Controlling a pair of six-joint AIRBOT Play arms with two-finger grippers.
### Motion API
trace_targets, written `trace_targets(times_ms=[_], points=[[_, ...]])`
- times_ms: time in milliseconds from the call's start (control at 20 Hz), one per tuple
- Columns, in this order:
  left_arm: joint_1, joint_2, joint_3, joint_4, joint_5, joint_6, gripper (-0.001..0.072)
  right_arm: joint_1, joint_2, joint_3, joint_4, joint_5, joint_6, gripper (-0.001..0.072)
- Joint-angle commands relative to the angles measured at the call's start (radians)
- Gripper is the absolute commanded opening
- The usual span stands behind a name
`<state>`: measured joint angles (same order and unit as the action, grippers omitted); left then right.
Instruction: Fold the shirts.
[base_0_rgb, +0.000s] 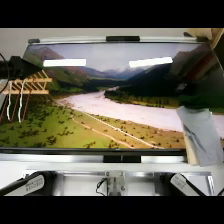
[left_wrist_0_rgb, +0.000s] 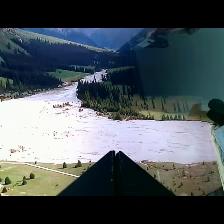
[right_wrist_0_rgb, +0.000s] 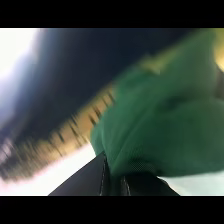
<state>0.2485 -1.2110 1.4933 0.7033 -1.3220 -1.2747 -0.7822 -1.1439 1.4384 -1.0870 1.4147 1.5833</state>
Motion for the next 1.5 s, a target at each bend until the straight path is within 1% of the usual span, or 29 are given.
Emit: trace_targets(times_ms=[0,100,200,300,450,750,900,1100,1150,1200,1250,1300,1450], points=[[0.000,0.000,0.000,0.000,0.000,0.011,0.0033,-0.012,0.020,0.000,-0.129,0.252,0.021,0.0058],[0.000,0.000,0.000,0.000,0.000,0.027,0.0033,-0.012,0.020,0.000,-0.228,0.358,0.019,0.0058],[0.000,0.000,0.000,0.000,0.000,0.033,0.0033,-0.011,0.020,-0.002,-0.383,0.447,-0.021,0.0058],[0.000,0.000,0.000,0.000,0.000,0.033,0.0034,-0.013,0.034,-0.033,-0.510,0.448,-0.024,0.0058],[0.000,0.000,0.000,0.000,0.000,0.033,0.0033,-0.013,0.037,-0.146,-0.537,0.434,-0.028,0.0058],[0.000,0.000,0.000,0.000,0.000,0.032,0.0034,-0.013,0.037,-0.407,-0.652,0.270,-0.027,0.0058],[0.000,0.000,0.000,0.000,0.001,0.032,0.0033,-0.013,0.037,-0.466,-0.658,0.208,-0.012,0.0058],[0.000,0.000,0.000,-0.001,0.001,0.022,0.0033,-0.013,0.037,-0.512,-0.677,0.175,-0.012,0.0059],[0.000,0.000,0.000,-0.001,0.001,0.022,0.0033,-0.013,0.037,-0.516,-0.681,0.169,-0.013,0.0070],[0.000,0.000,0.000,-0.001,0.001,0.022,0.0033,-0.013,0.037,-0.516,-0.686,0.160,-0.013,0.0231],[0.000,0.000,0.000,-0.001,0.001,0.022,0.0033,-0.012,0.037,-0.516,-0.695,0.160,-0.032,0.0564],[0.000,0.000,0.000,-0.001,0.001,0.022,0.0033,-0.011,0.037,-0.510,-0.704,0.173,-0.063,0.0634],[0.000,0.000,0.000,0.000,0.032,0.026,0.0031,-0.008,0.037,-0.396,-0.724,0.195,-0.097,0.0633]])
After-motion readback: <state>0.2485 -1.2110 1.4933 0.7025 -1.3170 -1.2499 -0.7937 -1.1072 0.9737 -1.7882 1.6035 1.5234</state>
